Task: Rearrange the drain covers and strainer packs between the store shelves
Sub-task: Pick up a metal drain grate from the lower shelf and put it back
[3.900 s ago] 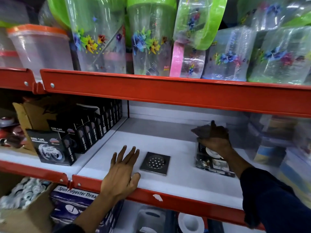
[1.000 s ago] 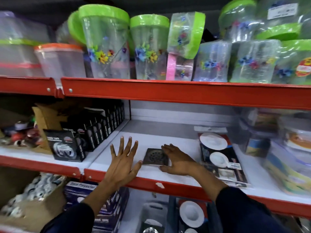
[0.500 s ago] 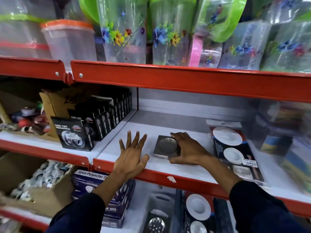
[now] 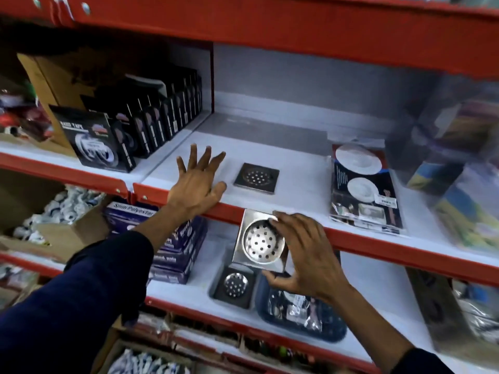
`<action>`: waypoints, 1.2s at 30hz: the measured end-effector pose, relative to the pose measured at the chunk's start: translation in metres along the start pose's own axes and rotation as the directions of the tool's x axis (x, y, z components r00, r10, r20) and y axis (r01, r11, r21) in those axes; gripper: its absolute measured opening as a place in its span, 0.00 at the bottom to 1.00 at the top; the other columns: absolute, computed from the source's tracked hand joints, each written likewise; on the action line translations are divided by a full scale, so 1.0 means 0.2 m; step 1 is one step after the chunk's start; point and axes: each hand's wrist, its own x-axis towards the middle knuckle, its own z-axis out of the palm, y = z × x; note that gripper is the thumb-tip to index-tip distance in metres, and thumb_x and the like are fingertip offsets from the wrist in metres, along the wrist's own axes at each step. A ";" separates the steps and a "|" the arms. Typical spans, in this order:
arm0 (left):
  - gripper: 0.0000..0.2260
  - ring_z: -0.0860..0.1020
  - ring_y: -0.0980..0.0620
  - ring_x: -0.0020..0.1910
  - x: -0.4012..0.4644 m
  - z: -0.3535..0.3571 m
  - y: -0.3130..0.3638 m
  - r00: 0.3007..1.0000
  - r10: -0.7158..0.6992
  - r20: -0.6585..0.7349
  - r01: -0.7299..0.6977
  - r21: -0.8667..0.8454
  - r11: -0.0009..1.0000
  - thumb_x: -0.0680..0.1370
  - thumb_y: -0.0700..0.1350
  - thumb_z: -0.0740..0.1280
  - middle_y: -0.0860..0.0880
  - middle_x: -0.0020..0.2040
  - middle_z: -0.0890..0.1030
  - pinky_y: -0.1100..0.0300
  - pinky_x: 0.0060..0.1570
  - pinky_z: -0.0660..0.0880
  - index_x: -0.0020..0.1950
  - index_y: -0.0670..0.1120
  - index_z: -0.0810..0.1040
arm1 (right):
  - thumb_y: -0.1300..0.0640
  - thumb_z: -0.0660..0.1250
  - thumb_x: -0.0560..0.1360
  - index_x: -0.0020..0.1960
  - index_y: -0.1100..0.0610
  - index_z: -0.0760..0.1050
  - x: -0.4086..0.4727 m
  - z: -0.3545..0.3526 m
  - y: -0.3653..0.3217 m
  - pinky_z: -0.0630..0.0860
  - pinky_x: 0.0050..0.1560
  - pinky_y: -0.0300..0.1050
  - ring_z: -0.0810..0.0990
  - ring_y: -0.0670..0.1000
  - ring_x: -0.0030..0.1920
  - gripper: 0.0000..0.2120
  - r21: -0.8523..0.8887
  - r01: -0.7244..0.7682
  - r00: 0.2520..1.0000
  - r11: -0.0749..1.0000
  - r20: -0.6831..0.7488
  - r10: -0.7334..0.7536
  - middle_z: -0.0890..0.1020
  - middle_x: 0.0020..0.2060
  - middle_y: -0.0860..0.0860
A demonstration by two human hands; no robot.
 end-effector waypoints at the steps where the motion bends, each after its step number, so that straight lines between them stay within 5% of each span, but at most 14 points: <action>1: 0.36 0.40 0.38 0.80 0.00 0.00 0.00 1.000 -0.004 0.007 0.004 -0.006 1.000 0.75 0.66 0.46 0.41 0.82 0.51 0.28 0.74 0.42 0.80 0.53 0.50 | 0.31 0.67 0.67 0.73 0.56 0.67 -0.04 0.04 -0.01 0.60 0.73 0.49 0.69 0.55 0.69 0.42 -0.003 0.044 0.999 0.999 0.010 -0.044 0.70 0.72 0.52; 6: 0.36 0.42 0.37 0.81 -0.02 0.00 0.01 0.999 -0.038 0.029 0.038 0.000 0.999 0.73 0.64 0.47 0.40 0.81 0.54 0.28 0.75 0.43 0.80 0.53 0.52 | 0.32 0.65 0.68 0.69 0.55 0.70 -0.18 0.31 -0.05 0.66 0.70 0.51 0.69 0.56 0.67 0.38 -0.018 0.092 0.982 0.996 0.167 -0.088 0.74 0.69 0.54; 12: 0.34 0.45 0.37 0.81 -0.01 -0.01 0.02 0.995 -0.081 0.049 0.081 0.004 0.997 0.73 0.59 0.52 0.40 0.81 0.56 0.30 0.76 0.44 0.80 0.53 0.53 | 0.34 0.70 0.63 0.69 0.54 0.67 -0.14 0.64 -0.09 0.72 0.63 0.51 0.73 0.57 0.63 0.40 -0.031 -0.300 0.796 0.953 0.542 0.268 0.76 0.64 0.54; 16: 0.34 0.46 0.38 0.81 0.00 -0.01 0.03 0.994 -0.092 0.054 0.092 -0.008 0.996 0.73 0.58 0.53 0.41 0.81 0.57 0.31 0.76 0.44 0.79 0.53 0.54 | 0.35 0.72 0.64 0.72 0.58 0.64 -0.10 0.84 -0.13 0.69 0.68 0.52 0.69 0.60 0.67 0.45 -0.045 -0.288 0.703 0.957 0.668 0.243 0.73 0.67 0.58; 23: 0.36 0.47 0.40 0.81 0.00 -0.01 0.03 0.992 -0.107 0.060 0.108 -0.014 0.994 0.70 0.60 0.49 0.42 0.81 0.58 0.32 0.77 0.46 0.79 0.55 0.54 | 0.34 0.72 0.64 0.73 0.60 0.62 -0.09 1.00 -0.13 0.62 0.74 0.54 0.68 0.60 0.68 0.48 -0.080 -0.224 0.663 0.971 0.718 0.213 0.71 0.69 0.59; 27: 0.35 0.47 0.41 0.81 0.00 -0.01 0.03 0.992 -0.112 0.056 0.113 -0.006 0.994 0.70 0.60 0.49 0.43 0.81 0.57 0.32 0.77 0.46 0.79 0.55 0.54 | 0.35 0.65 0.71 0.77 0.53 0.58 -0.06 0.86 -0.13 0.61 0.76 0.52 0.65 0.56 0.74 0.41 0.041 -0.204 0.790 0.978 0.598 0.139 0.67 0.75 0.53; 31: 0.35 0.46 0.40 0.81 0.00 -0.01 0.02 0.992 -0.109 0.058 0.109 0.010 0.994 0.71 0.60 0.48 0.43 0.82 0.56 0.31 0.76 0.45 0.79 0.55 0.53 | 0.49 0.64 0.76 0.71 0.52 0.69 -0.01 0.60 -0.15 0.78 0.61 0.49 0.76 0.50 0.64 0.24 0.151 0.005 0.991 0.988 0.131 -0.025 0.78 0.65 0.49; 33: 0.35 0.46 0.40 0.81 -0.01 -0.01 0.03 0.993 -0.105 0.061 0.104 0.015 0.994 0.71 0.60 0.48 0.43 0.82 0.55 0.31 0.76 0.45 0.79 0.56 0.53 | 0.54 0.65 0.76 0.66 0.54 0.74 0.03 0.49 -0.16 0.76 0.56 0.47 0.77 0.51 0.58 0.19 0.088 0.154 0.978 0.984 -0.155 -0.139 0.81 0.59 0.50; 36: 0.36 0.45 0.39 0.81 -0.01 -0.01 0.03 0.993 -0.098 0.061 0.097 0.015 0.995 0.71 0.61 0.47 0.42 0.82 0.55 0.30 0.76 0.45 0.79 0.56 0.52 | 0.51 0.66 0.75 0.69 0.54 0.72 0.17 0.31 -0.16 0.69 0.62 0.49 0.74 0.52 0.63 0.22 -0.021 0.100 0.956 0.995 -0.276 -0.102 0.78 0.64 0.51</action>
